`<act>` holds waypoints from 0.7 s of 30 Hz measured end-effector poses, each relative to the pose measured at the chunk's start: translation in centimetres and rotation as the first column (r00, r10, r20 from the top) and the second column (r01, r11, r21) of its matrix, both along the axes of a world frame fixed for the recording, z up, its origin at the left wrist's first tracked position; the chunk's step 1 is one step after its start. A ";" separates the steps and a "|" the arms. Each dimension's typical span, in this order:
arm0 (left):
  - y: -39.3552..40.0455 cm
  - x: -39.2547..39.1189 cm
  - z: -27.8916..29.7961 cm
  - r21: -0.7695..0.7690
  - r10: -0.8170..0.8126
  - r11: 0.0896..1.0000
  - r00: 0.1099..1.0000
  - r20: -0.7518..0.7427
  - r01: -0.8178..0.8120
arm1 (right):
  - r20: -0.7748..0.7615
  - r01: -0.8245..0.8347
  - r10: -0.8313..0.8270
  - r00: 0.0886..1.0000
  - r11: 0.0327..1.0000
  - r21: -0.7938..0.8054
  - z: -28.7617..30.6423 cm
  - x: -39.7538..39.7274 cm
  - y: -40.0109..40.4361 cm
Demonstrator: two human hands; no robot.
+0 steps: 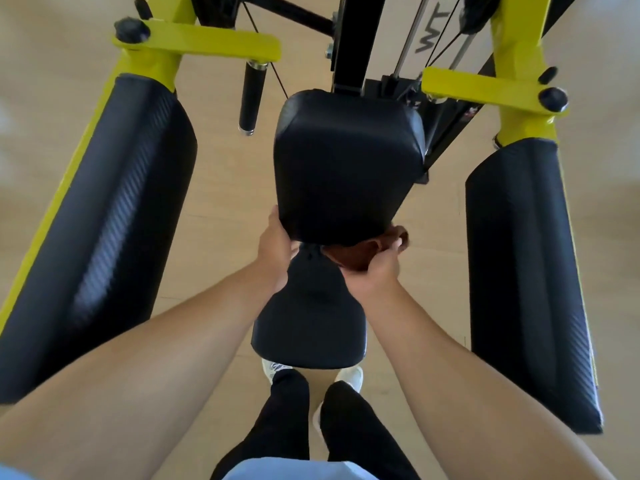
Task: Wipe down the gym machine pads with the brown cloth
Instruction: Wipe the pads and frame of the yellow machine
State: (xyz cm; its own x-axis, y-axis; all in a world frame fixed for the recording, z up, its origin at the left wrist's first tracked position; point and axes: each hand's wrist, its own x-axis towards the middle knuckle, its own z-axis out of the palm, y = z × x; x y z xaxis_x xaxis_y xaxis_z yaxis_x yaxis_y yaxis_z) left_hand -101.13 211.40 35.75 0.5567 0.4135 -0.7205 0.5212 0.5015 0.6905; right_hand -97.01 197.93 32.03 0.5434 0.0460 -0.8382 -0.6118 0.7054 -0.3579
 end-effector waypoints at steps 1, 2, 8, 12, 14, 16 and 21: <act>0.0 0.0 -0.2 0.019 0.000 1.000 1.000 0.005 0.000 | -0.022 -0.013 0.015 1.000 0.995 0.099 -0.8 -0.1 0.1; 0.0 0.1 -0.7 0.049 -0.006 0.999 1.000 0.003 0.006 | -0.024 -0.027 0.031 0.999 0.987 0.156 -1.5 -0.2 0.0; 0.2 -0.7 -3.8 0.101 -0.052 0.993 0.995 -0.090 0.061 | -0.025 -0.188 0.194 0.981 0.969 0.158 -4.6 -0.3 -0.3; -0.8 -0.8 -6.1 0.076 -0.148 0.984 0.976 -0.161 0.162 | -0.078 -0.259 0.256 0.964 0.966 -0.026 -7.4 0.5 -0.5; -1.1 -0.4 -7.6 0.114 -0.152 0.978 0.971 -0.185 0.175 | -0.081 -0.321 0.312 0.947 0.935 -0.150 -7.7 1.6 0.8; -1.2 0.1 -9.7 0.164 -0.129 0.973 0.974 -0.189 0.161 | -0.092 -0.426 0.420 0.903 0.842 -0.330 -9.1 2.7 2.2; 0.4 -0.5 -15.4 0.319 -0.130 0.923 0.954 -0.270 0.216 | -0.155 -0.478 0.880 0.449 0.090 -0.874 -15.5 1.3 2.0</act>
State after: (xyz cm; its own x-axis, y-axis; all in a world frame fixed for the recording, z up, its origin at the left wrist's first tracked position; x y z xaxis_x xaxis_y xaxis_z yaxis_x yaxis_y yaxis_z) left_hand -101.68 211.81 20.39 0.4706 0.5704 -0.6732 0.7489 0.1452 0.6466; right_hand -95.72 199.91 16.49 0.8549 0.0910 -0.5107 -0.3417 -0.6421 -0.6863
